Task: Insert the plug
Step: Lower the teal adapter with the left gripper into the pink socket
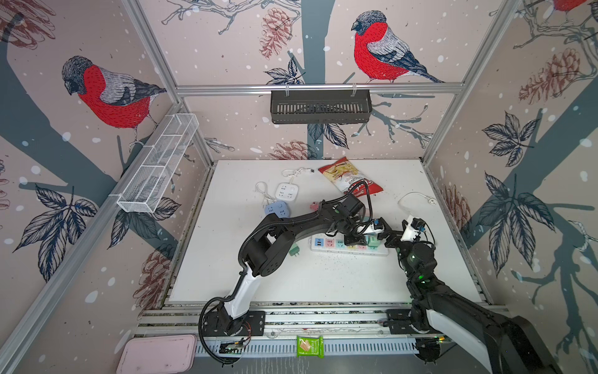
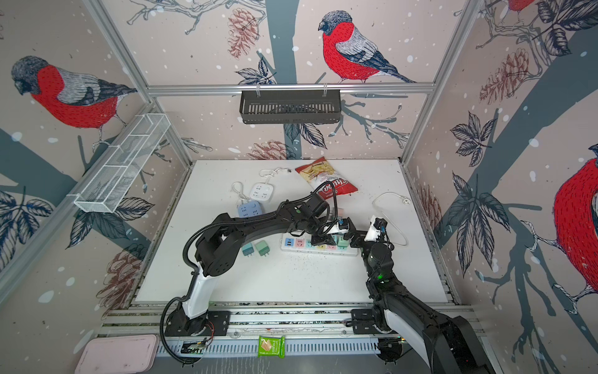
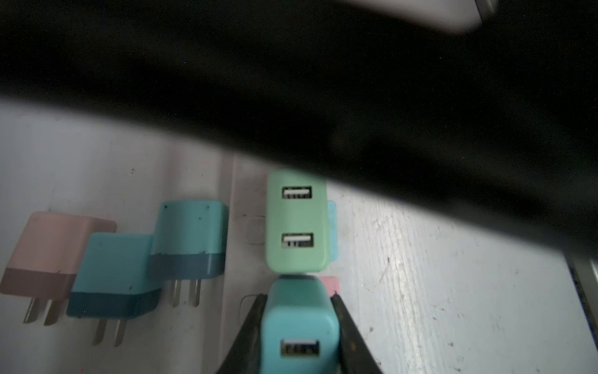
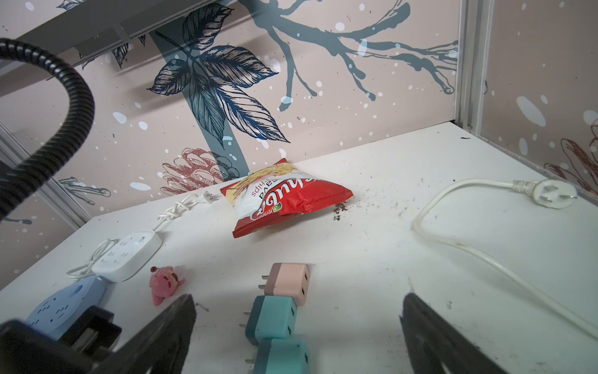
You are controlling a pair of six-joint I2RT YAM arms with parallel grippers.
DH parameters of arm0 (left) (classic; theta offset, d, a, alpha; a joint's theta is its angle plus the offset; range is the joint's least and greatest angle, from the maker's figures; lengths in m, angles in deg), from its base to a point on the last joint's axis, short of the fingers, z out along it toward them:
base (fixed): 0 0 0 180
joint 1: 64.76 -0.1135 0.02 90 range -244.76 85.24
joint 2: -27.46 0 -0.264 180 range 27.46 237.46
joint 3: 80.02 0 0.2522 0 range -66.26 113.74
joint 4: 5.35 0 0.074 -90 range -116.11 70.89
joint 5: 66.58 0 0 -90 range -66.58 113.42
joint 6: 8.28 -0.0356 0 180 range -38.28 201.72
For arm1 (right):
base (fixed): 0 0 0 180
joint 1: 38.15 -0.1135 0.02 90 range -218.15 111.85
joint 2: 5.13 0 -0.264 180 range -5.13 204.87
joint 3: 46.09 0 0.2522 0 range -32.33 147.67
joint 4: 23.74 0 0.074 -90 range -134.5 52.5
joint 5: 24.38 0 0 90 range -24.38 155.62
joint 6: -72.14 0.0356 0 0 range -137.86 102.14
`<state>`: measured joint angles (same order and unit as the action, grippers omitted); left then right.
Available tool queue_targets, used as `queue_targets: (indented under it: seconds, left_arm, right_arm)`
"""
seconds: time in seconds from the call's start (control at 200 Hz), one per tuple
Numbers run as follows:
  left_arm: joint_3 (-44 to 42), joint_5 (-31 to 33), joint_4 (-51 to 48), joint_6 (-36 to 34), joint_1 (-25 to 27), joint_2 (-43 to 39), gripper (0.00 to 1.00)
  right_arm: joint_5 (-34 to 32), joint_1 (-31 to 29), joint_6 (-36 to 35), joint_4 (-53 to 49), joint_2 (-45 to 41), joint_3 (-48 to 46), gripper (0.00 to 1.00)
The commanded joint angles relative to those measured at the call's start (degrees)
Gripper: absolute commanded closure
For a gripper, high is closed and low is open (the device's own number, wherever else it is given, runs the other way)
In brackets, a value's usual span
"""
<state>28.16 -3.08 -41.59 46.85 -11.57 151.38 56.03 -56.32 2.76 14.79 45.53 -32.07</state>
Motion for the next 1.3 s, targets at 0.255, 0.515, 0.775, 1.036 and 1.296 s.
queue_targets:
  seconds: [0.255, 0.515, 0.775, 1.036, 1.296]
  left_arm:
    - [2.1, 8.3, -8.8, 0.4, 0.4, 2.4, 1.0]
    - [3.1, 10.9, -12.1, -2.0, 1.0, 4.3, 1.0]
    - [4.9, 9.3, -15.0, -3.1, 1.2, 5.4, 1.0]
    - [6.6, 7.6, -17.8, -3.7, 1.1, 7.0, 1.0]
    - [7.2, 6.5, -19.0, -4.1, 1.2, 8.0, 0.94]
  right_arm:
    - [0.0, -0.1, -0.1, 1.7, -0.5, -0.2, 0.0]
    - [-0.2, 0.0, -0.1, 1.6, -0.8, -0.3, 0.0]
    - [-0.2, 0.0, 0.0, 1.5, -1.0, -0.3, 0.0]
    - [-0.3, 0.0, 0.0, 1.4, -1.2, -0.4, 0.0]
    - [-0.3, 0.0, 0.0, 1.4, -1.2, -0.5, 0.0]
